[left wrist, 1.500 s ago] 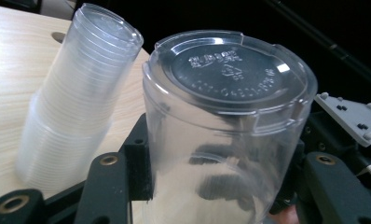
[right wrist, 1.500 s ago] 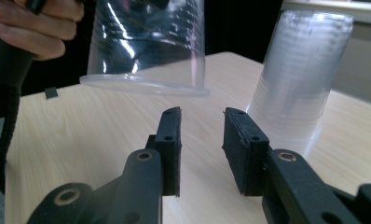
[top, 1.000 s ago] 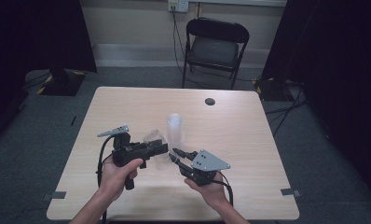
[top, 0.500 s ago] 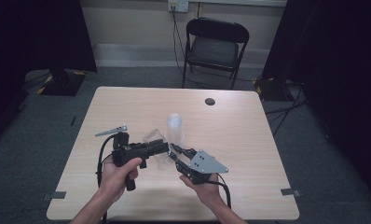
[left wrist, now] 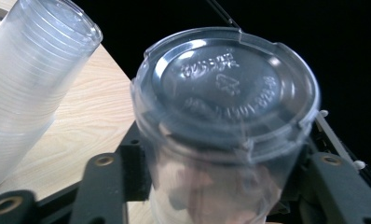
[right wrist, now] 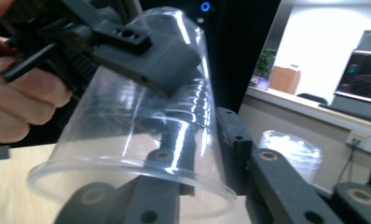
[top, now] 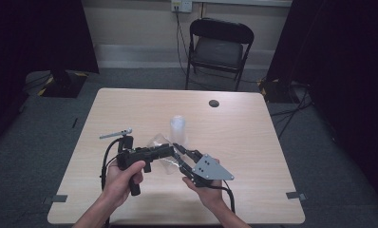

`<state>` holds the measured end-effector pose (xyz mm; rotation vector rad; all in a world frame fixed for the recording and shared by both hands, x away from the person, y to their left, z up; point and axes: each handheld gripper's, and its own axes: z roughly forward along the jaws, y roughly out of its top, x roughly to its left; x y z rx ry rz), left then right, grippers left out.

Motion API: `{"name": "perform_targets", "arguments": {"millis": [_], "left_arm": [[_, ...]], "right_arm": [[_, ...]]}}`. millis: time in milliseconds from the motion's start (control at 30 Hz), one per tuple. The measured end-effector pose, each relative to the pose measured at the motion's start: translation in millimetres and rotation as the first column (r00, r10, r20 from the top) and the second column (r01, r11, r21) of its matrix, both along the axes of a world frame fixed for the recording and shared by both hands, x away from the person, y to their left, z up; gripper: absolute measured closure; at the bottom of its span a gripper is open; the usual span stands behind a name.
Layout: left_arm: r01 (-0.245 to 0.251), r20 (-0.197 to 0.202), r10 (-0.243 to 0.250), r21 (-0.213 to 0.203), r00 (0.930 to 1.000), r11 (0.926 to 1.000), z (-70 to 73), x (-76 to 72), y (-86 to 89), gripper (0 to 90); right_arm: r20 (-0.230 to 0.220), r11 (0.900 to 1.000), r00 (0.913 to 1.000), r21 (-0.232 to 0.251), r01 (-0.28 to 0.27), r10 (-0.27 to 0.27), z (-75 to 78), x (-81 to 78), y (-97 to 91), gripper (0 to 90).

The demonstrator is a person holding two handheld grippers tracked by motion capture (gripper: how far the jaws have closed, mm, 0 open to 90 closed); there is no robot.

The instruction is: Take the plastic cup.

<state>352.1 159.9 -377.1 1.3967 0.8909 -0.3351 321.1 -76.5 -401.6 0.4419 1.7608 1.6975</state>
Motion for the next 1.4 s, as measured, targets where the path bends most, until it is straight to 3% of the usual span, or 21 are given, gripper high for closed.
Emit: {"name": "perform_targets", "arguments": {"millis": [267,933,1000,1067,1133,1167,1267,1400], "left_arm": [[-0.016,0.017,0.016,0.023,0.9997,0.9996,-2.0,1.8,-0.9,31.0],[-0.092,0.065,0.090,0.025,0.9938,0.9955,0.6,6.3,13.6,22.9],[-0.106,0.074,0.103,0.044,0.9920,0.9934,0.7,7.4,16.6,22.9],[-0.120,0.094,0.112,0.078,0.9892,0.9897,0.5,8.2,18.2,22.9],[-0.134,0.132,0.114,0.150,0.9846,0.9796,0.3,8.5,18.0,22.9],[-0.150,0.155,0.121,0.190,0.9804,0.9702,0.5,7.9,17.2,22.8],[-0.146,0.162,0.115,0.194,0.9800,0.9702,0.2,8.4,16.9,22.9],[-0.158,0.211,0.108,0.237,0.9716,0.9587,-0.1,7.3,15.6,23.0]], "right_arm": [[-0.003,0.9999,0.9999,0.002,0.011,-0.011,-0.3,0.4,-3.4,85.3],[-0.041,0.9998,0.9991,-0.018,0.003,-0.003,-1.7,0.6,-6.7,88.6],[-0.052,0.9998,0.9986,-0.019,0.000,-0.001,-1.9,1.1,-7.6,88.6],[-0.091,0.9997,0.9957,-0.016,-0.019,0.018,-2.0,2.8,-9.0,88.3],[-0.136,0.9991,0.9902,-0.022,-0.035,0.032,-1.9,5.2,-10.6,88.8],[-0.153,0.9988,0.9875,-0.024,-0.043,0.039,-1.7,5.9,-11.4,88.8],[-0.210,0.9971,0.9758,-0.034,-0.068,0.059,-2.2,7.9,-12.9,89.4],[-0.252,0.9936,0.9642,-0.053,-0.099,0.083,-3.1,11.2,-13.2,89.5]]}}
